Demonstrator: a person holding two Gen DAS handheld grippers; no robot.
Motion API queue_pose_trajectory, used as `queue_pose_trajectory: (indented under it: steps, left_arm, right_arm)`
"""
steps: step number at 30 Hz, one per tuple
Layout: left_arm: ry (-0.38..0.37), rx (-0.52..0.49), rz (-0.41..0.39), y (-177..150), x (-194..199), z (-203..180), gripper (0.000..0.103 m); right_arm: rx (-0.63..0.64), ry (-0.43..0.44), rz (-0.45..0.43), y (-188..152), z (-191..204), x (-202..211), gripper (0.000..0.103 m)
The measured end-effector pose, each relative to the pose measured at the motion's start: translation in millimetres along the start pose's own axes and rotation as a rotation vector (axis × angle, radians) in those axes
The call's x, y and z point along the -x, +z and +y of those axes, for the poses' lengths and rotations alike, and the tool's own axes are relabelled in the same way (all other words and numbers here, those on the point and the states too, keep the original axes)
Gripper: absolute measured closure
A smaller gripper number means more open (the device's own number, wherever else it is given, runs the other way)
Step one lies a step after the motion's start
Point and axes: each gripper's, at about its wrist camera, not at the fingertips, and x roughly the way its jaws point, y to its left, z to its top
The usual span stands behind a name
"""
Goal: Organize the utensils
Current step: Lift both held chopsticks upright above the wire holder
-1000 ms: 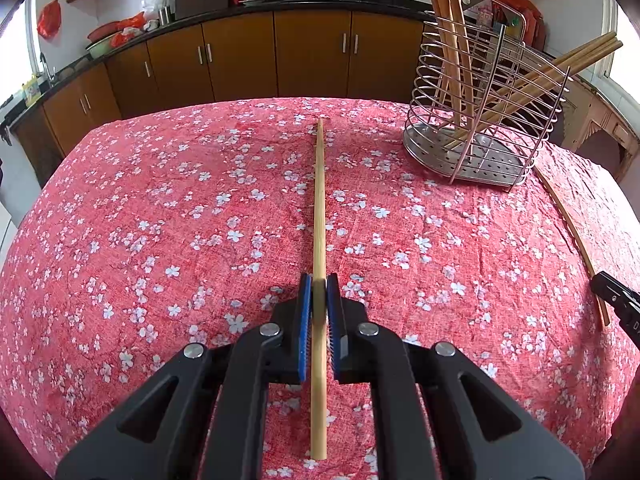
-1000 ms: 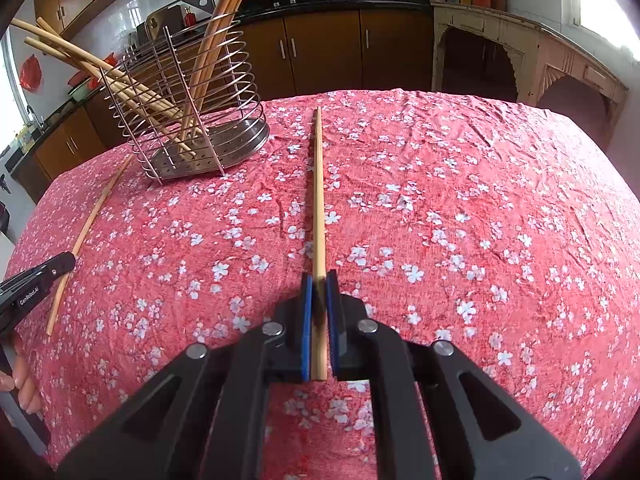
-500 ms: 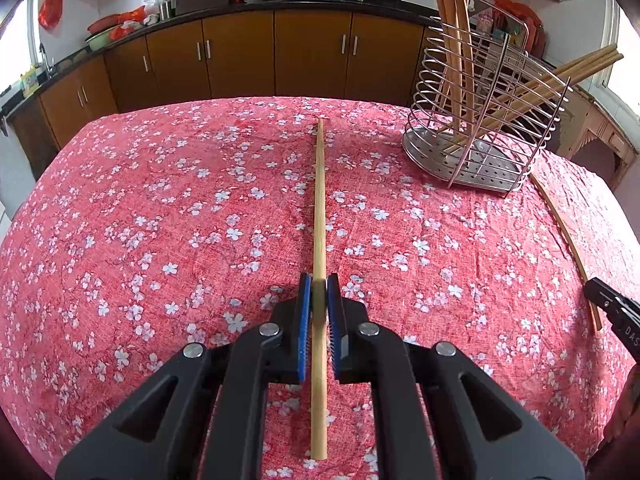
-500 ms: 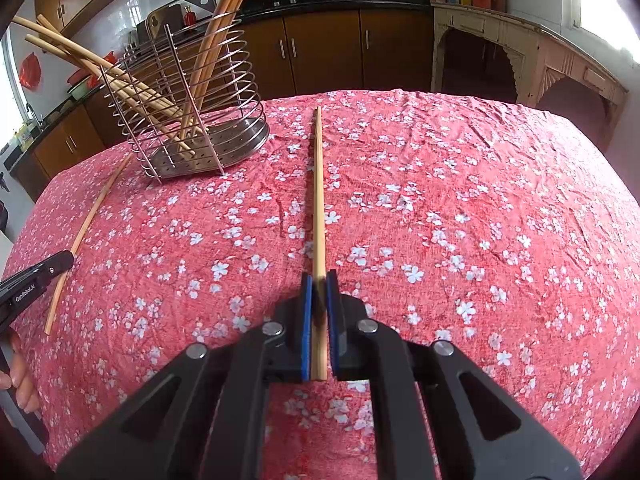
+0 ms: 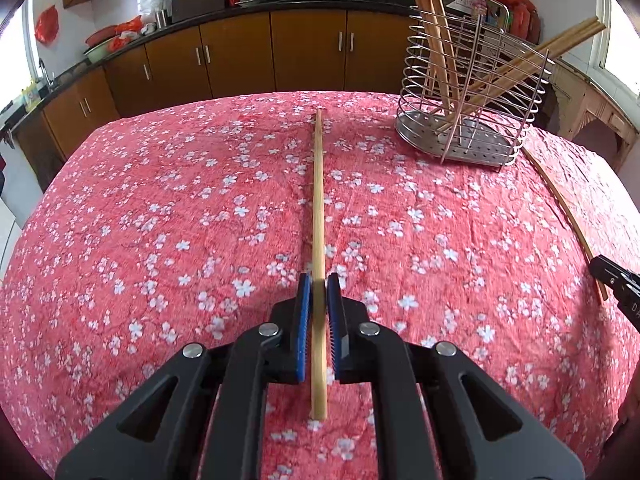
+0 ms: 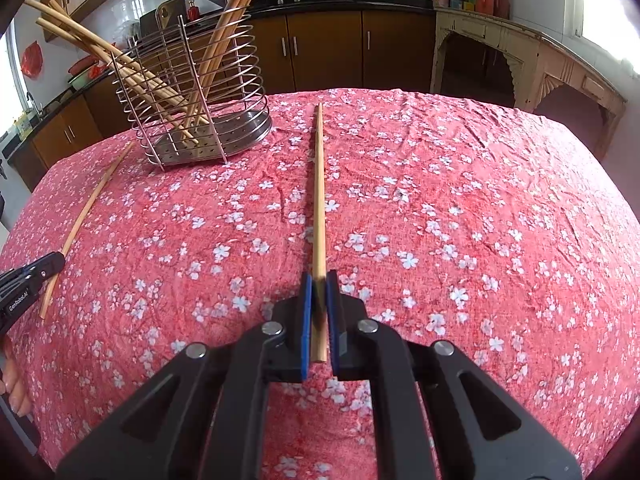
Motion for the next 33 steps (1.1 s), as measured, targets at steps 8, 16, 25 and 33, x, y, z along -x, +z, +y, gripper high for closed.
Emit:
queue_pose_trajectory:
  steps: [8,16,25,33]
  left_arm:
    - [-0.020,0.009,0.010,-8,12,2,0.096]
    - [-0.074,0.009,-0.152,-2,77,12,0.096]
    - [-0.148,0.059,-0.354,24,133,29,0.096]
    - [-0.153,0.086,-0.386,30,141,33,0.096]
  right_arm:
    - [-0.002,-0.002,-0.033,-9,-5,17,0.095]
    - [0.017,0.004,-0.196,2,-10,78,0.095]
    - [0.001,0.048,-0.390,26,-16,138,0.096]
    - [-0.012,0.071,-0.434,37,-14,149,0.096]
